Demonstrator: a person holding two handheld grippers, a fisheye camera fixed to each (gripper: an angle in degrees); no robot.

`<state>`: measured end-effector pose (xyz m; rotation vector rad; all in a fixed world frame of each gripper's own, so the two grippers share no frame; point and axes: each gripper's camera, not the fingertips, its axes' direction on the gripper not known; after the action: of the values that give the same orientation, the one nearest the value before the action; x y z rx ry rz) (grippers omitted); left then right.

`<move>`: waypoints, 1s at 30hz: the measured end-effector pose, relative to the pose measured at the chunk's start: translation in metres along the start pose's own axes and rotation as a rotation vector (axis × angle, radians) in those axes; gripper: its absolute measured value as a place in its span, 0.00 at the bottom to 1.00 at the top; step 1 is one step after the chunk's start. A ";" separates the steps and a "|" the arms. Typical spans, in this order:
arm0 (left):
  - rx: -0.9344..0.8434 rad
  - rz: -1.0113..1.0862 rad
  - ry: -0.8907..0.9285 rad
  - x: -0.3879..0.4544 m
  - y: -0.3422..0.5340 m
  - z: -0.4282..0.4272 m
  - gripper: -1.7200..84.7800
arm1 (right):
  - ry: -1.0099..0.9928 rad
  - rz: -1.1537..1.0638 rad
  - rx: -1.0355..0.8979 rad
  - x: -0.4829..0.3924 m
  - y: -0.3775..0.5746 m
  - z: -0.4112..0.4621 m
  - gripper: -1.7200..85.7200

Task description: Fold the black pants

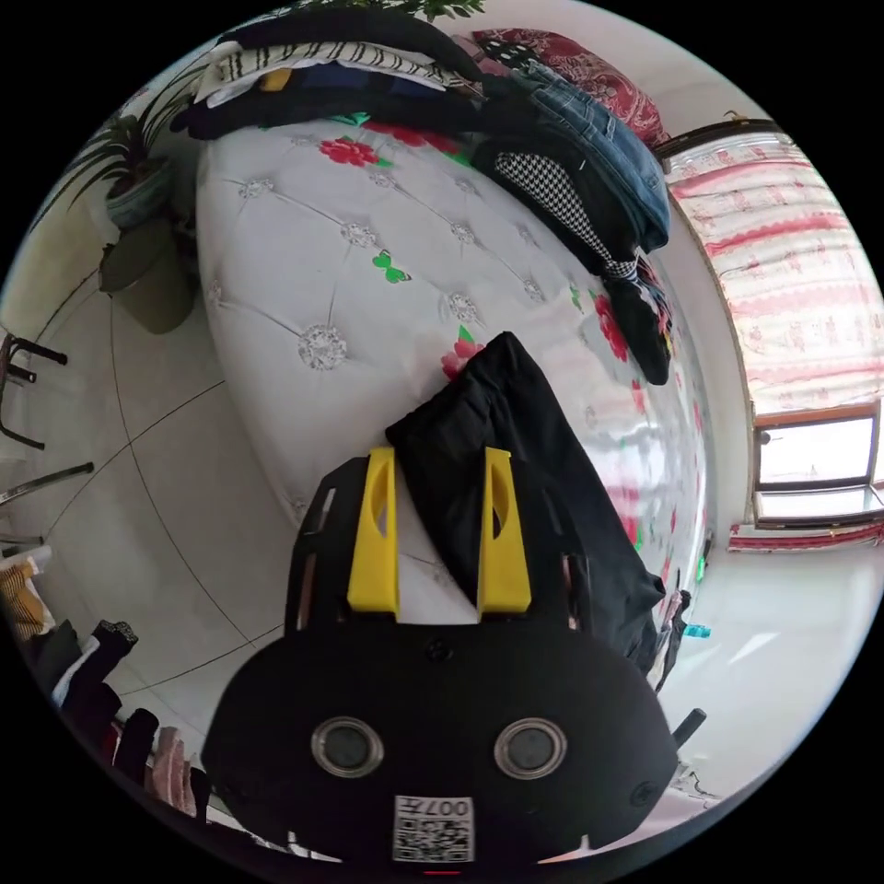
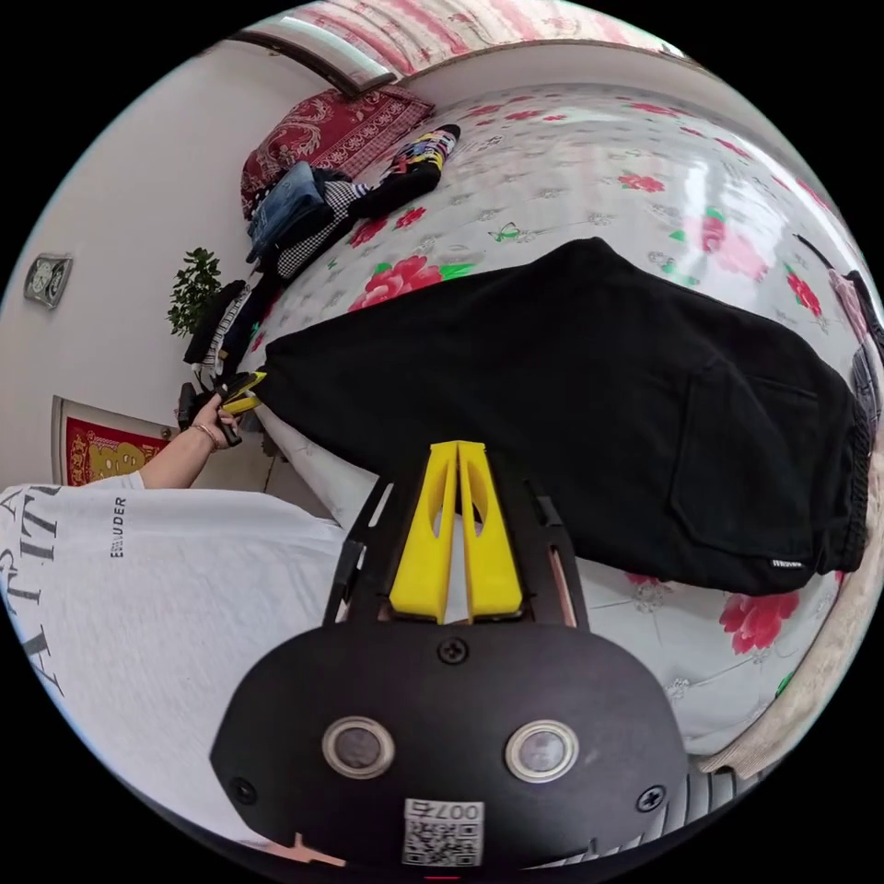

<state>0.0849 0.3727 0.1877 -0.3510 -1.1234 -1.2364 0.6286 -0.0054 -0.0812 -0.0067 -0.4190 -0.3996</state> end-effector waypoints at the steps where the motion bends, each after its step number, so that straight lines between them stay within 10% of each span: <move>1: 0.008 0.010 -0.005 -0.004 0.005 0.001 0.14 | 0.012 0.005 0.007 -0.002 0.001 -0.007 0.02; 9: 0.136 0.086 0.222 0.003 0.058 -0.021 0.09 | 0.034 0.043 0.030 0.010 0.004 -0.059 0.02; 15: 0.200 0.704 0.291 0.164 0.166 -0.067 0.09 | 0.045 0.140 0.126 0.045 0.018 -0.120 0.02; 20: 0.048 1.228 0.438 0.311 0.318 -0.017 0.09 | 0.061 0.241 0.223 0.086 0.046 -0.175 0.02; 26: -0.480 1.366 0.236 0.383 0.448 0.169 0.14 | 0.050 0.461 0.347 0.155 0.103 -0.227 0.02; 30: -0.472 1.428 0.227 0.371 0.468 0.172 0.15 | 0.001 0.612 0.504 0.205 0.156 -0.265 0.04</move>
<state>0.3768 0.4584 0.7299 -1.0920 -0.1572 -0.1938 0.9643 0.0384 -0.2306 0.3480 -0.4843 0.3147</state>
